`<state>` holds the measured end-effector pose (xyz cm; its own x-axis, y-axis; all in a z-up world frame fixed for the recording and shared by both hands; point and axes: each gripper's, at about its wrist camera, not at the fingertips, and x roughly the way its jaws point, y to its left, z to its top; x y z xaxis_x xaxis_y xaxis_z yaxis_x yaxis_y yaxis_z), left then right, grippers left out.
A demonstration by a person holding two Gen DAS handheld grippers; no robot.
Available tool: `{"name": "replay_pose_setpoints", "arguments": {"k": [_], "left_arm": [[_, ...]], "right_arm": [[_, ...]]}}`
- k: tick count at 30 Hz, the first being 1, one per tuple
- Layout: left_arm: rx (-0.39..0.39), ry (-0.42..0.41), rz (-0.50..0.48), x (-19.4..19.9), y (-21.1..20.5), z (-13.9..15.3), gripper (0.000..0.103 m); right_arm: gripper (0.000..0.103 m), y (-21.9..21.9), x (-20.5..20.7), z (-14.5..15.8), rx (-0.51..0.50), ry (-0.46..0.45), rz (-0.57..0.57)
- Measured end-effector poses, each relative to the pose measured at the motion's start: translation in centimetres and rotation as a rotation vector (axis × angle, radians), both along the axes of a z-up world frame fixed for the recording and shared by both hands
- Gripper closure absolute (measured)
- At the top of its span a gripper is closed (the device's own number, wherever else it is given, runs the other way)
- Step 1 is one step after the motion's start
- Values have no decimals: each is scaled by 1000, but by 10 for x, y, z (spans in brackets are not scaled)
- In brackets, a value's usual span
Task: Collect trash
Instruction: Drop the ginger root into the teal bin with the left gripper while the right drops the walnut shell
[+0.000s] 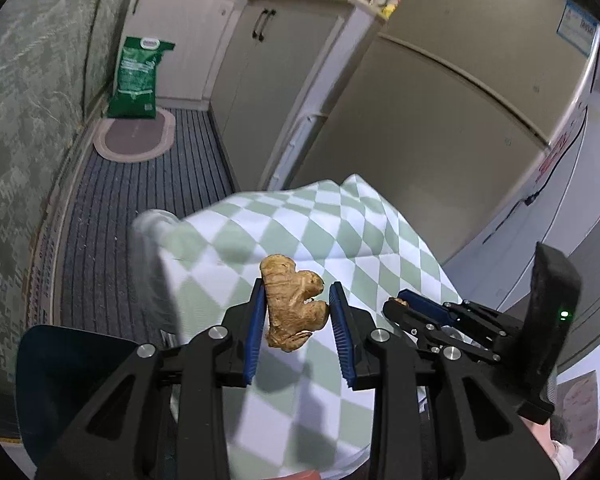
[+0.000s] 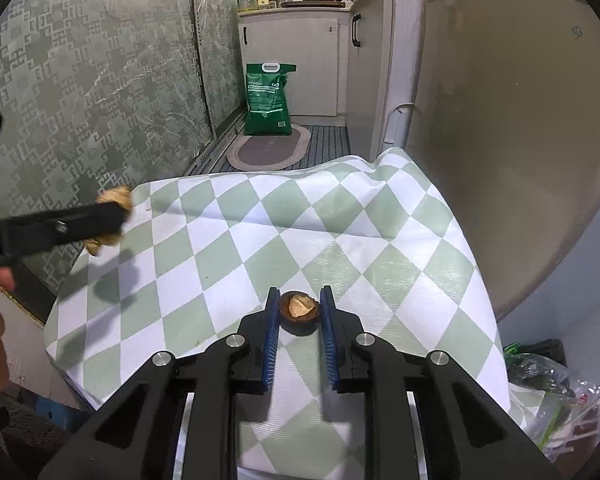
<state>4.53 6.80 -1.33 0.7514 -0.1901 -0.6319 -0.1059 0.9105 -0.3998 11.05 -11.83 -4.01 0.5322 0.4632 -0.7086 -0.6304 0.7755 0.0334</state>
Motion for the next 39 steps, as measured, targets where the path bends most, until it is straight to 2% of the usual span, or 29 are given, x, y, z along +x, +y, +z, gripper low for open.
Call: {"name": "replay_pose_setpoints", "arguments": {"k": [6,11,14,19,22,28,39], "left_arm": [[-5,-35,67,-28,31,10,69],[-4,-48,137,-55,63,14,69],[3,-55,191,-75,80,15,69],[35,-30,265,-104,104,13,69],[26,-2,292,-113,119,5,69],[13,75,331,-126,143,-17,69],[22,144,344,-140,159,-38,69]], "right_arm": [[83,20,-11,5,45,27,48],[83,58,-36,15,98,58,155],[83,83,-55,21,95,47,218],[83,122,-86,26,94,41,319],[83,141,-101,25,86,45,360],[83,180,-125,7,37,70,419],[83,227,-149,-66,-119,193,453]]}}
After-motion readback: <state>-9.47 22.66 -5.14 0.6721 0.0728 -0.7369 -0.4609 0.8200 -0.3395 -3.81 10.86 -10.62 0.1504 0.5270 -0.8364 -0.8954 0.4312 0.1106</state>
